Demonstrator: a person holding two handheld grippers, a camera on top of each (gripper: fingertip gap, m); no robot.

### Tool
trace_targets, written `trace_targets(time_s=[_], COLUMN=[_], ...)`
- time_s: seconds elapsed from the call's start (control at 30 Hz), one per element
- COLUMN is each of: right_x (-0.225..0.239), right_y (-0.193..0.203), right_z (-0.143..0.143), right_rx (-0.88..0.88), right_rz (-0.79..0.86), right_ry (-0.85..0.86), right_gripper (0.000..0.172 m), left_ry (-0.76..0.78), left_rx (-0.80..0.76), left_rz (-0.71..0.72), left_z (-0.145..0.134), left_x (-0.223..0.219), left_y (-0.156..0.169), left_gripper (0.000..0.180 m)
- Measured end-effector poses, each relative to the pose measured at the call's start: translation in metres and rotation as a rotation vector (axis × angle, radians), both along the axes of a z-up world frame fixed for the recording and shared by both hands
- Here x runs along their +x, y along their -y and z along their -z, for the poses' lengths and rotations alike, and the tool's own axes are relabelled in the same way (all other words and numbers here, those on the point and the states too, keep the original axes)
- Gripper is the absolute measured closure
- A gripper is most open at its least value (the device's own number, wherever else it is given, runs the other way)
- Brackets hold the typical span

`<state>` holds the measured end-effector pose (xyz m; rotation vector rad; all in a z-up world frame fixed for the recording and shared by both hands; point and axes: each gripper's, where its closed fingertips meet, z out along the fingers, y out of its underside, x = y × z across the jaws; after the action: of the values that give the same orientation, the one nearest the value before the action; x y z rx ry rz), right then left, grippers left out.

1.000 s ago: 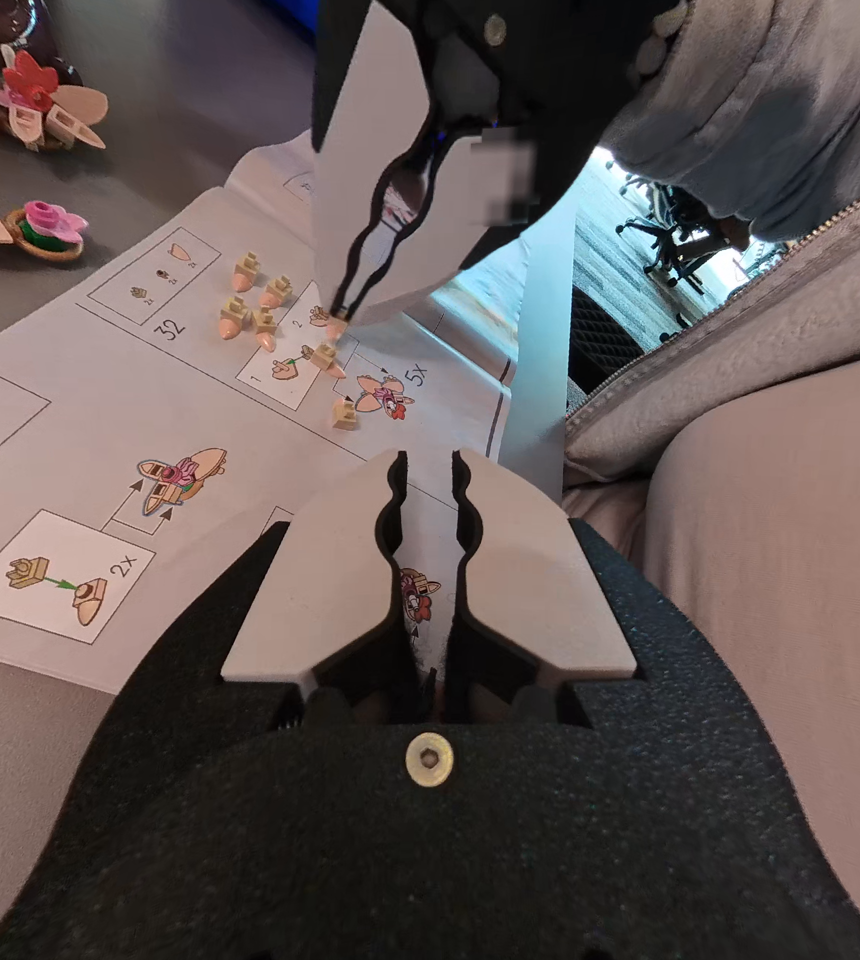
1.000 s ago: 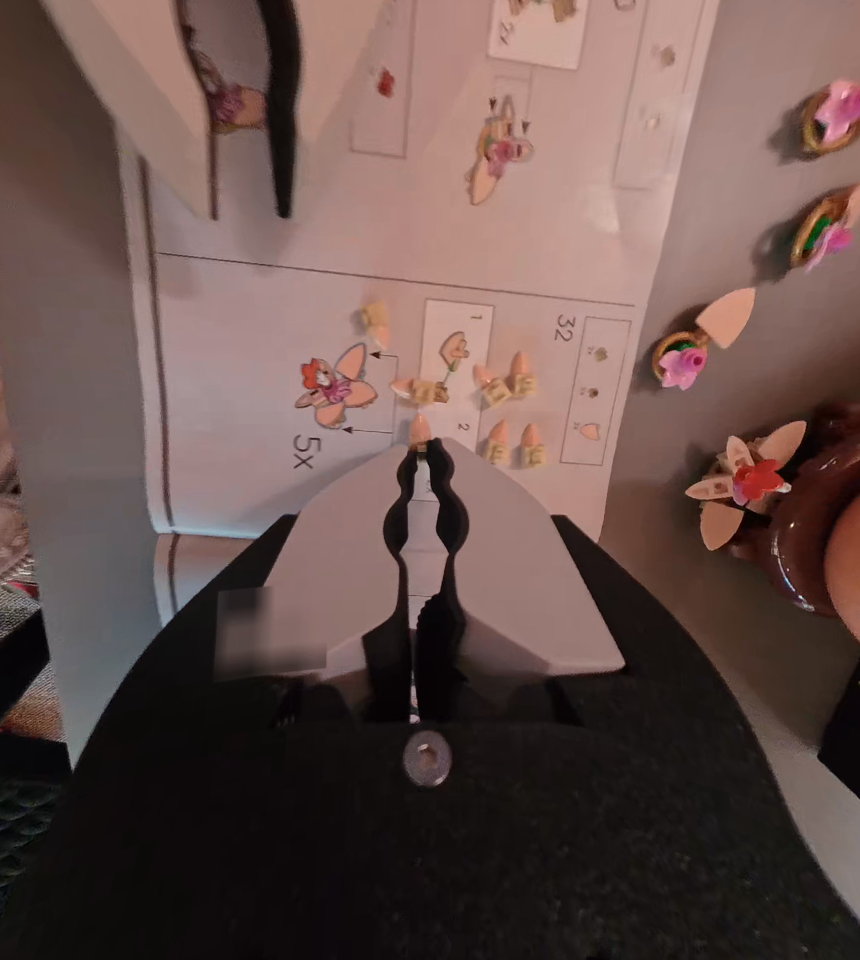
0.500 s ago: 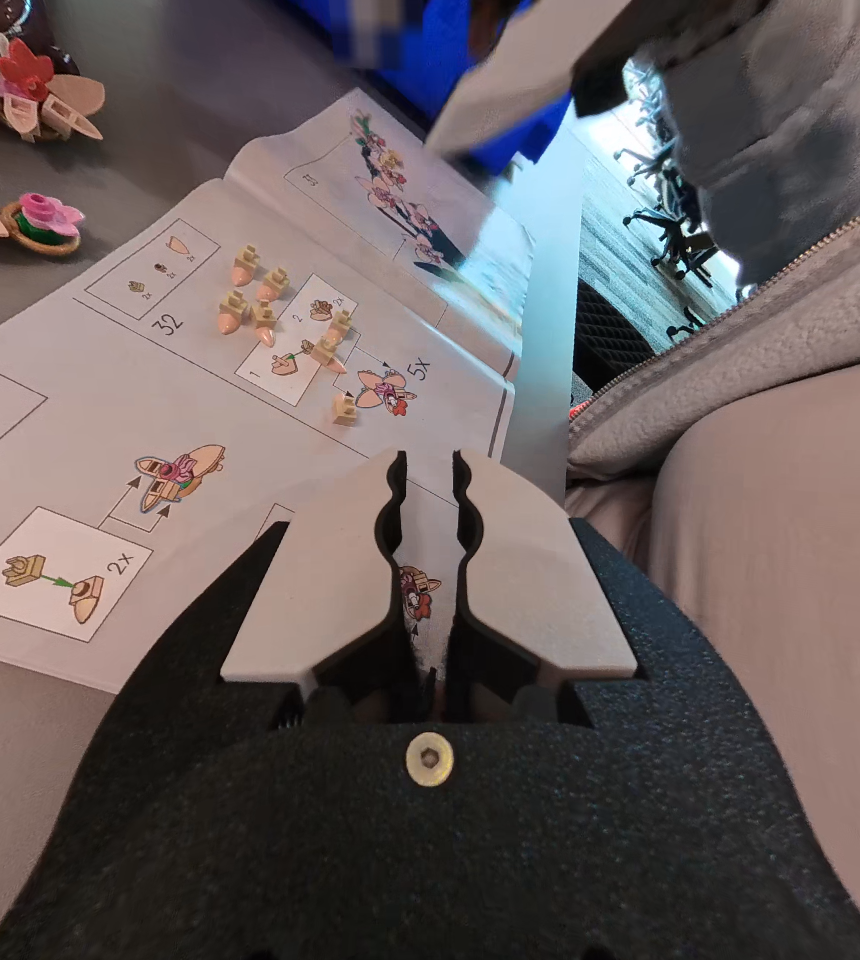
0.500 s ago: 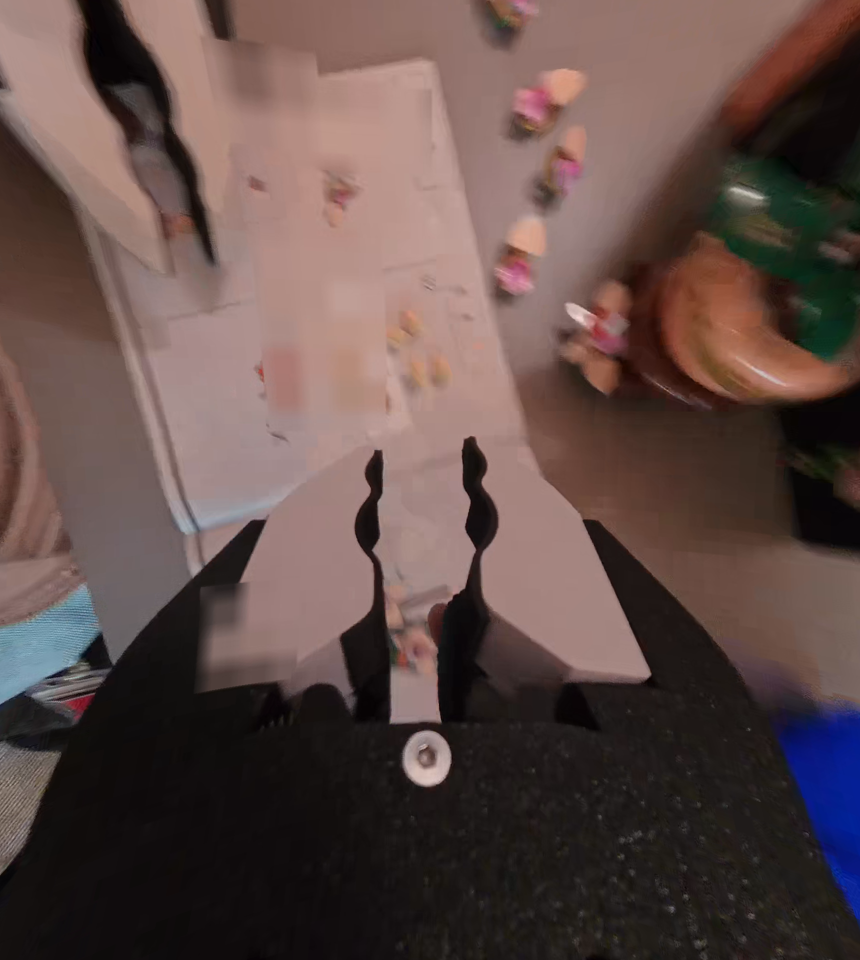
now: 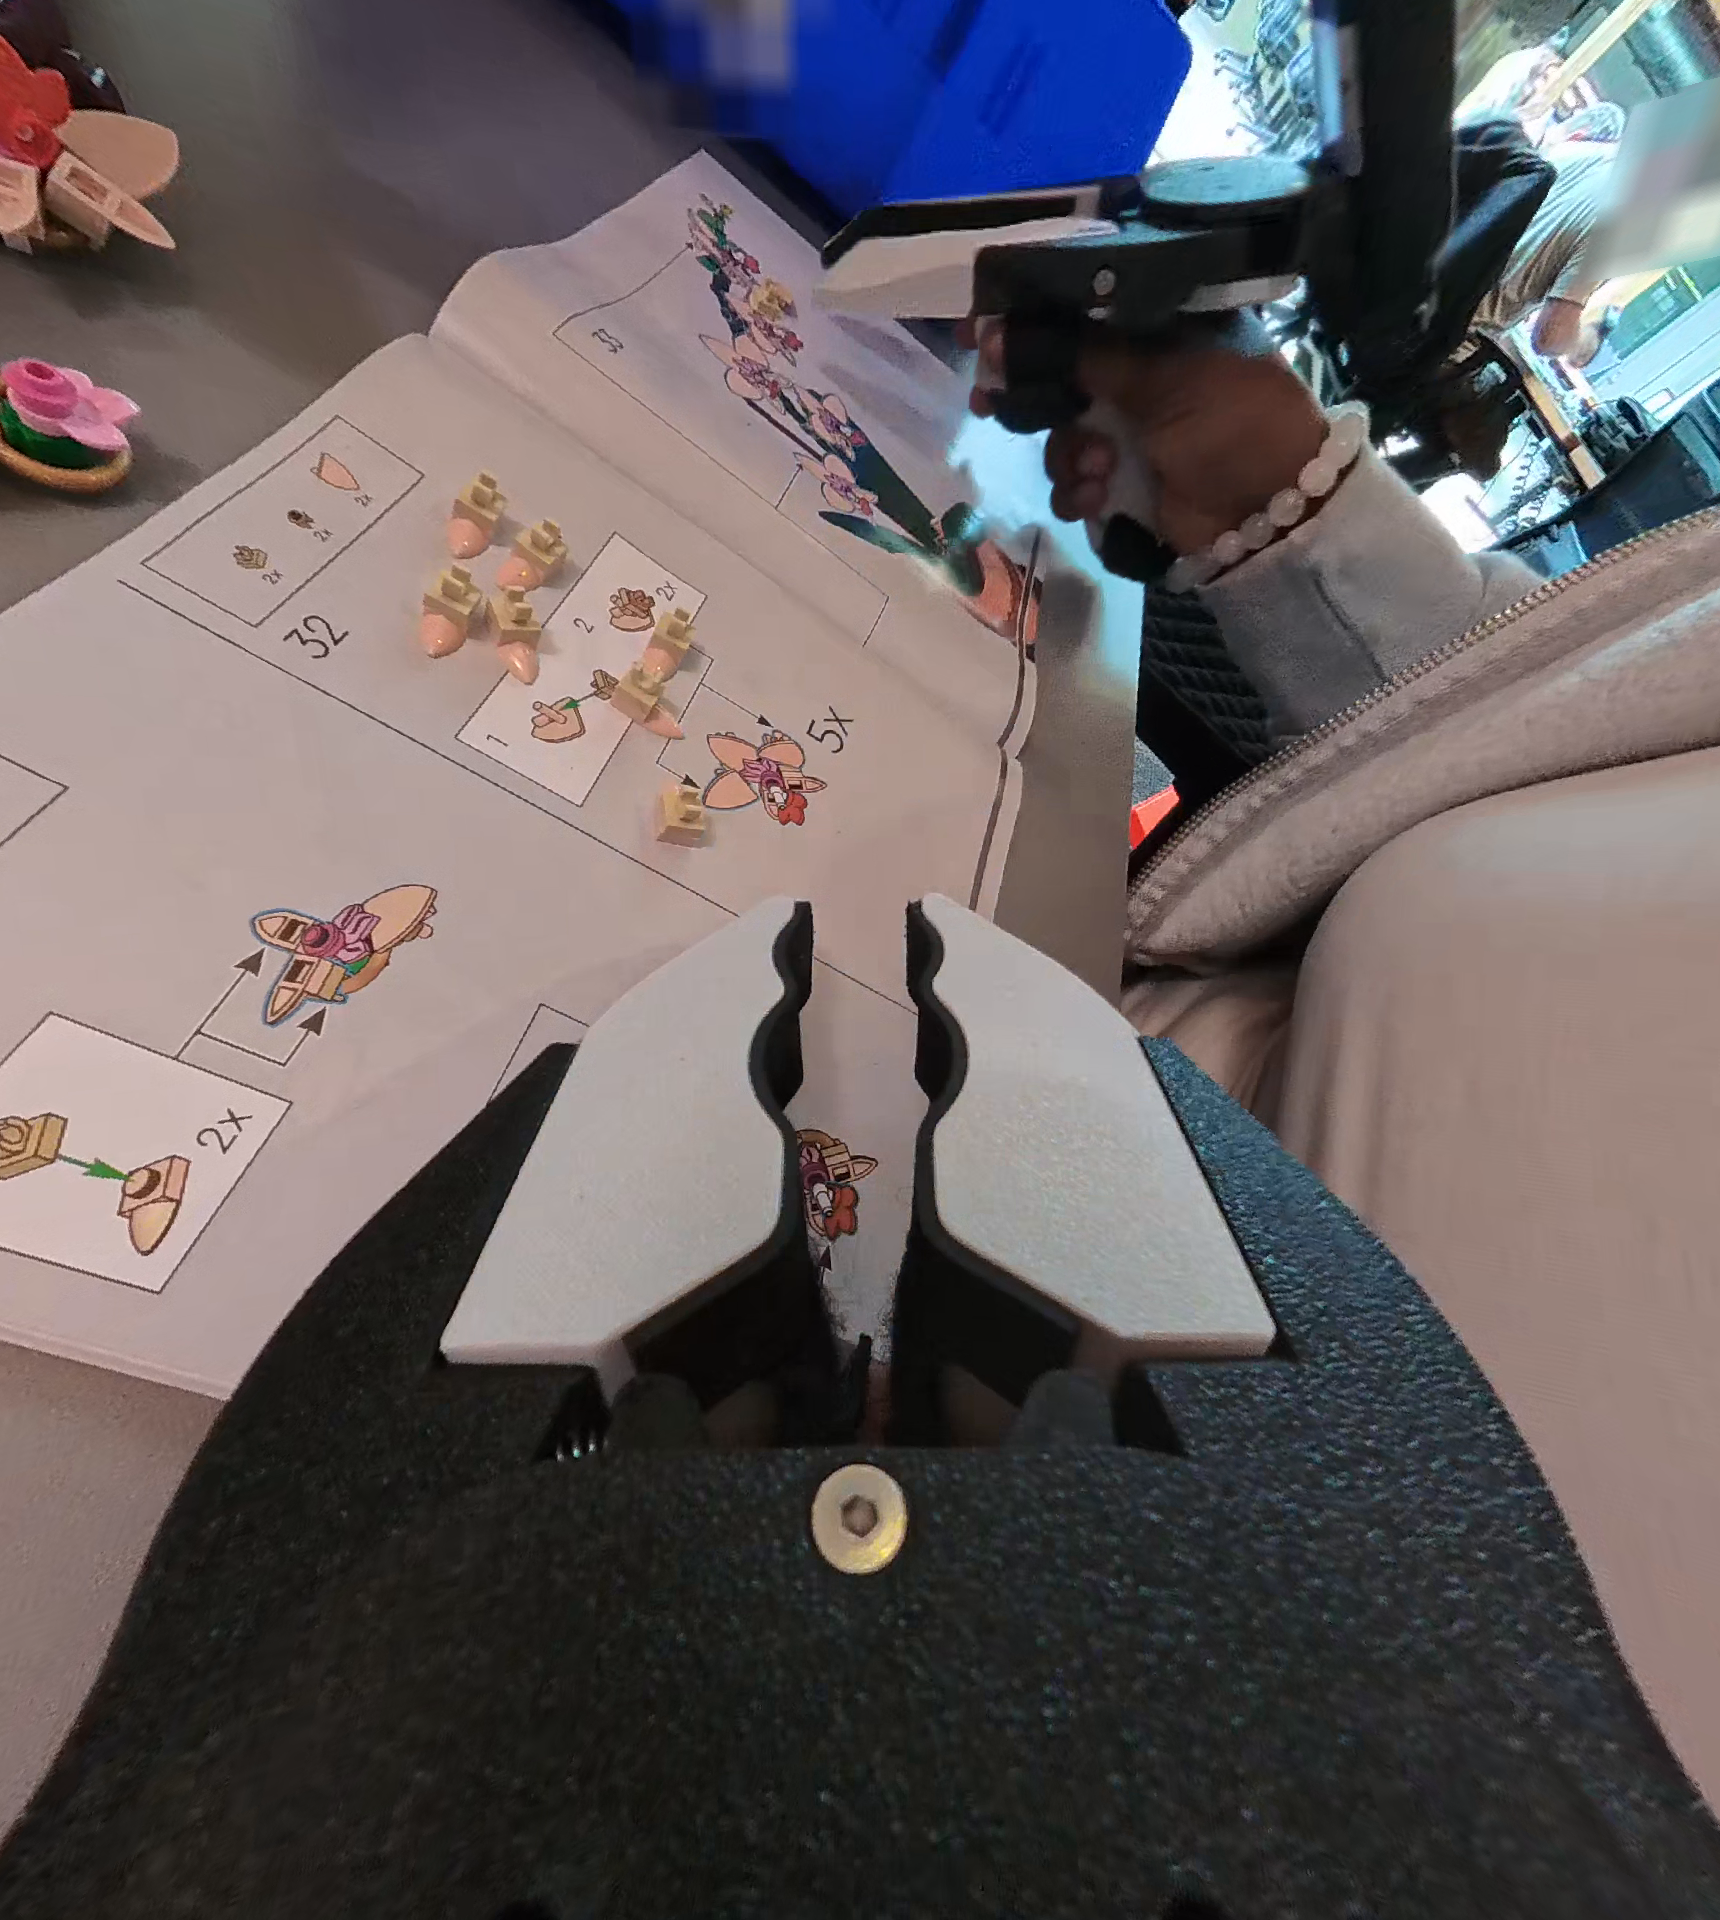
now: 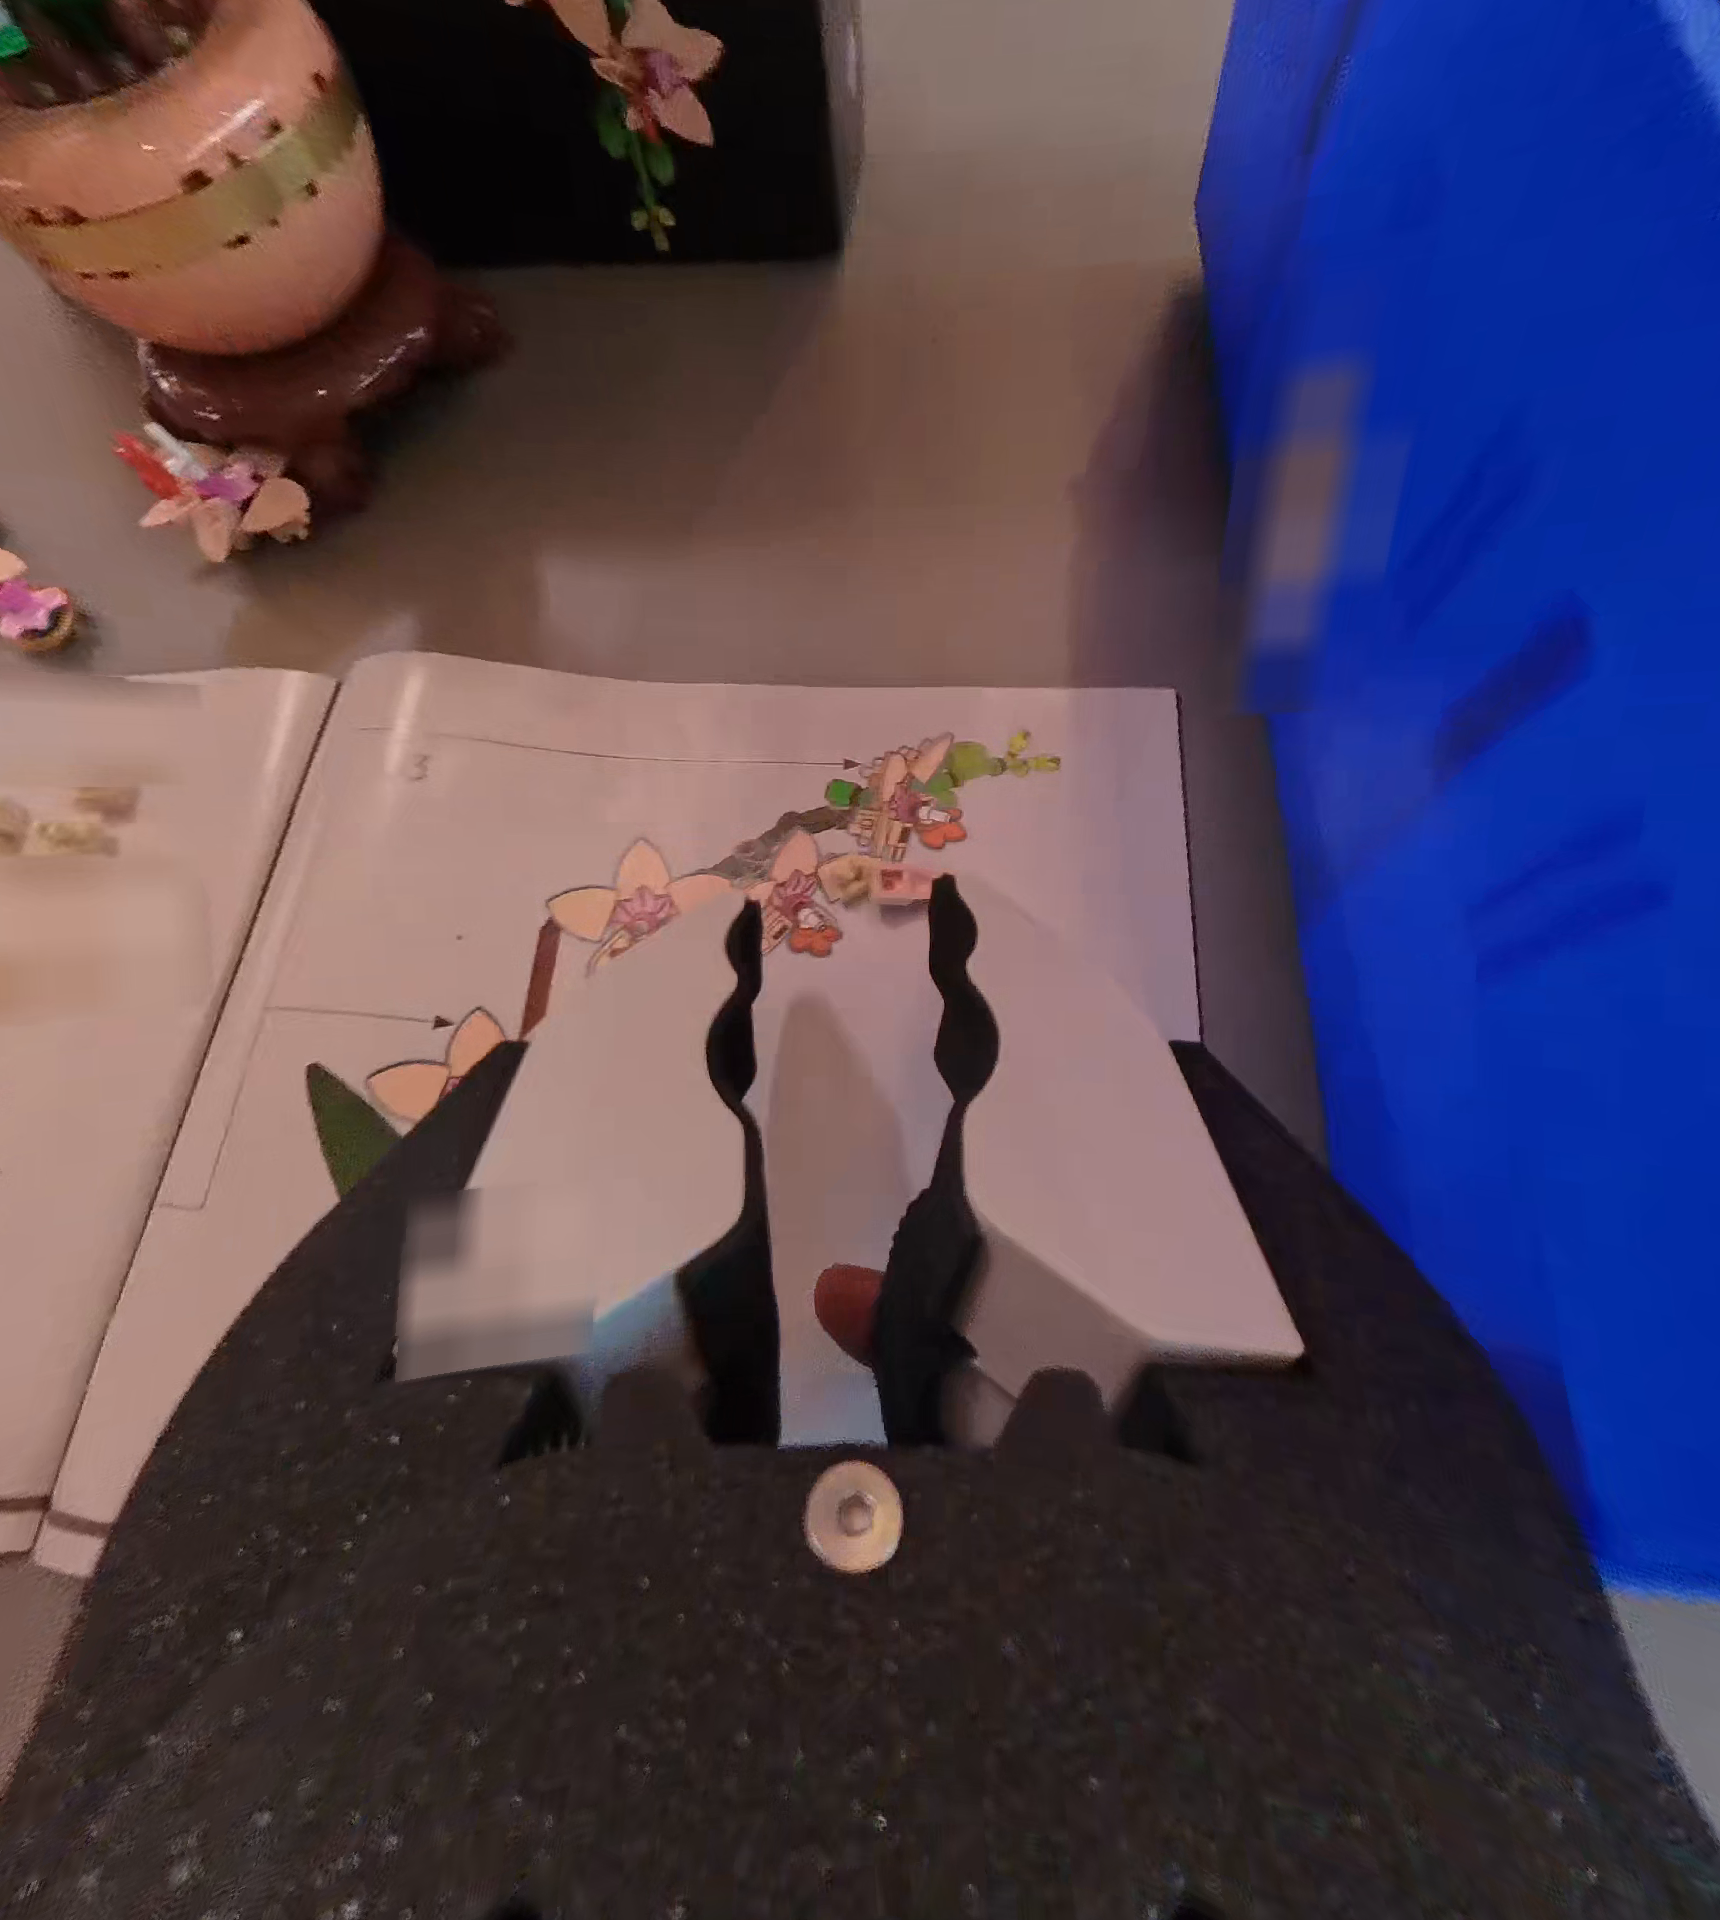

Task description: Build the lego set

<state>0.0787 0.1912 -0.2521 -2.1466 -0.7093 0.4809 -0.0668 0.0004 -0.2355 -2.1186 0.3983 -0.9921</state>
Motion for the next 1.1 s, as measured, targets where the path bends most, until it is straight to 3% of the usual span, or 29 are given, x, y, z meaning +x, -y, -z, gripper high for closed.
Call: trace_targets(time_s=[0.2,0.37,0.7,0.8,0.97,1.1], right_x=[-0.004,-0.009,-0.023,-0.033,-0.055,-0.057], right_y=[-0.011,-0.010,0.020,0.034,0.064,0.074], right_z=[0.014,0.015,0.014,0.005,-0.026,-0.026], right_rx=[-0.055,-0.064,-0.074,-0.079,-0.165,-0.151], right_rz=[-0.015,-0.062,-0.238,-0.288,-0.388,-0.433], right_ry=[0.042,0.043,0.082,0.018,-0.259,-0.268], right_gripper=[0.139,0.169,0.170,0.170,0.170,0.170], left_ry=[0.014,0.027,0.047,0.033,-0.002,-0.016], left_rx=[-0.001,0.005,0.012,0.008,0.004,-0.006], left_rz=[-0.001,-0.002,-0.008,-0.010,-0.011,-0.013], left_z=[-0.001,-0.003,-0.005,-0.004,0.000,0.002], left_x=[-0.001,-0.001,-0.002,-0.002,-0.001,-0.001], left_y=[0.000,0.000,0.000,-0.001,-0.001,-0.001], left_gripper=[0.163,0.163,0.163,0.163,0.163,0.163])
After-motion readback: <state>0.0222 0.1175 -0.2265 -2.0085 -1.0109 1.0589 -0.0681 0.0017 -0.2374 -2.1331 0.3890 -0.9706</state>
